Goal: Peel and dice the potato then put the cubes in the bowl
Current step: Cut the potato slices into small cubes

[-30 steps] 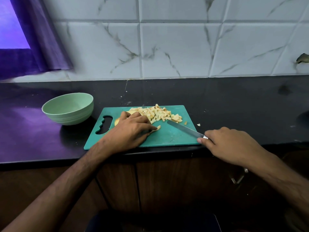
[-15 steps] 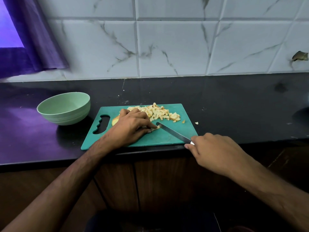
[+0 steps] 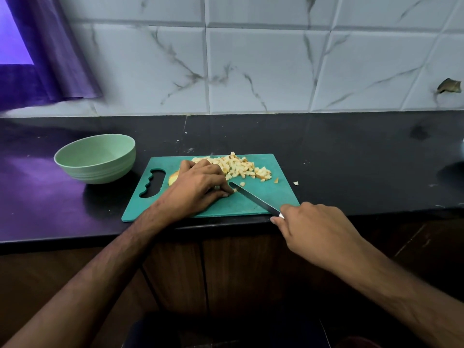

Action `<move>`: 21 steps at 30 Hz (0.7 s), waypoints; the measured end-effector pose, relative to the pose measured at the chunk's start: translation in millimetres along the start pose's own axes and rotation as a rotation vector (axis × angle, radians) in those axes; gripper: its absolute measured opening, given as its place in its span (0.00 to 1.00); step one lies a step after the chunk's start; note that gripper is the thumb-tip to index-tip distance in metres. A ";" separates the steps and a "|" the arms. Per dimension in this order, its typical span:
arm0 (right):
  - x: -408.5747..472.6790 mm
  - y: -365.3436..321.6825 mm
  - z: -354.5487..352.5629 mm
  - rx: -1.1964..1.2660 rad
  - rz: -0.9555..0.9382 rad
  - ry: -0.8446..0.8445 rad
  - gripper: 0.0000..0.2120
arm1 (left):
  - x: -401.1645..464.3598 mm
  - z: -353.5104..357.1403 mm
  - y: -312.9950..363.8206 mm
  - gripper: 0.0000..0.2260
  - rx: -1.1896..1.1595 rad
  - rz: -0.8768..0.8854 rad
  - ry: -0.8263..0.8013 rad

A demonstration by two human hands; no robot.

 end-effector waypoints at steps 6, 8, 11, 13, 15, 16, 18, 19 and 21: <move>10.1 -8.2 0.0 -0.056 -0.018 0.060 0.16 | -0.3 -1.2 1.2 0.07 -0.003 -0.006 -0.006; 15.7 -6.2 -3.4 -0.036 -0.023 0.046 0.17 | -1.2 -2.3 2.2 0.08 -0.001 -0.014 0.000; 15.3 2.2 -9.2 0.012 0.000 0.042 0.18 | -3.5 -3.7 3.4 0.07 0.003 -0.039 0.029; 7.5 5.1 -8.2 0.020 -0.006 0.030 0.18 | -4.6 -3.4 3.4 0.07 0.006 -0.048 0.037; -2.2 3.1 -2.9 0.013 -0.019 0.012 0.18 | -4.3 -2.6 2.9 0.07 0.001 -0.051 0.031; -5.4 1.5 -0.5 0.012 -0.019 0.013 0.19 | -4.0 -2.8 2.7 0.07 -0.003 -0.050 0.024; -6.6 -0.8 1.9 0.009 -0.001 0.024 0.18 | -3.2 -2.7 2.4 0.08 -0.017 -0.051 0.012; -5.4 -2.9 1.5 0.003 0.006 0.022 0.18 | -3.2 -3.0 2.4 0.08 -0.026 -0.052 0.008; -0.8 -7.5 -0.9 -0.008 -0.007 0.023 0.17 | -3.3 -3.4 2.9 0.08 -0.039 -0.053 0.003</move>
Point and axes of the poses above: each hand's wrist, its own x-axis towards the middle knuckle, its own z-axis out of the palm, y = z × x, the point moved 2 cm from there along x, towards the middle knuckle, and after that the axes turned 14 degrees about -y, right-handed, at the moved point
